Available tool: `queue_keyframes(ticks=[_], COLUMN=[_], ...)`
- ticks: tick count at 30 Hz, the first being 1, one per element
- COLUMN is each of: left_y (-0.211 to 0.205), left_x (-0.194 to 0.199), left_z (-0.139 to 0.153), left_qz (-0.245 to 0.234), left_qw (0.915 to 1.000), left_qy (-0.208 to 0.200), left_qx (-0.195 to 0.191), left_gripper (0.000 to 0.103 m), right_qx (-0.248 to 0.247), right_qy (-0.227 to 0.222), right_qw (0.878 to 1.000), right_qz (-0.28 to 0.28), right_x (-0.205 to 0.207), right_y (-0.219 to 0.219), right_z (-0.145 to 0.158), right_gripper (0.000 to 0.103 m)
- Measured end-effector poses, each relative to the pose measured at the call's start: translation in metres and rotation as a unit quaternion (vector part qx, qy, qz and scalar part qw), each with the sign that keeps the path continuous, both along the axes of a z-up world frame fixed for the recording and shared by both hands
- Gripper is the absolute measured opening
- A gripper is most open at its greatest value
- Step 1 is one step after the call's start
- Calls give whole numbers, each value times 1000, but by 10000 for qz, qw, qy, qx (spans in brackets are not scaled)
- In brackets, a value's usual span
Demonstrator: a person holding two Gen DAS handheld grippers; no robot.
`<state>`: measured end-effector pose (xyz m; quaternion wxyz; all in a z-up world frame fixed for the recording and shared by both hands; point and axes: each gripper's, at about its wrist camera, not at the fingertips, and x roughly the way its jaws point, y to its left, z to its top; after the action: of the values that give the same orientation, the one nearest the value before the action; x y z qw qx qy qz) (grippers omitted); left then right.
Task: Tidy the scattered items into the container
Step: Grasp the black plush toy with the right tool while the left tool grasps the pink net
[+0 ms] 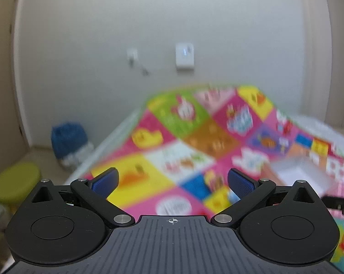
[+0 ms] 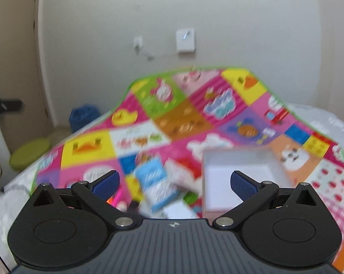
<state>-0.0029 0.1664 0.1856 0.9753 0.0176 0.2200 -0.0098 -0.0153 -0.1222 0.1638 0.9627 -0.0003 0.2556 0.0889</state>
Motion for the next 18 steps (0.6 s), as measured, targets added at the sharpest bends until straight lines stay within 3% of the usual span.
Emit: queue_keyframes(ticks=[2,5,8,12,17,18], left_y=[-3,3,12,15,-3,-8], left_x=[7,14,21,24,13,11], left_z=[-19,-22,-25,-25,-38,-41], left_qz=[-123,-151,-158,-540,-1216,-1299], left_qw=[9994,9991,9993,9969,9904,9889], left_qy=[287,343,279,502,647,674], left_qx=[-162,-201,-192,-258,139,244], left_gripper=[103,103,103,103,103,103], right_qx=[-96,-322,-537,-464,-776,-721], right_qy=[165,388,568,1062,1586,1672], right_qw=[9998,9977,9941,9884,9780,9766], right_qz=[95,446,749,982,1109,1148], right_x=[-1,3,18,52,79,81], right_y=[7,21,44,72,90,89], right_z=[-12,-25,-45,-78,-112,-114], right_gripper=[102,89,88,91,91,81])
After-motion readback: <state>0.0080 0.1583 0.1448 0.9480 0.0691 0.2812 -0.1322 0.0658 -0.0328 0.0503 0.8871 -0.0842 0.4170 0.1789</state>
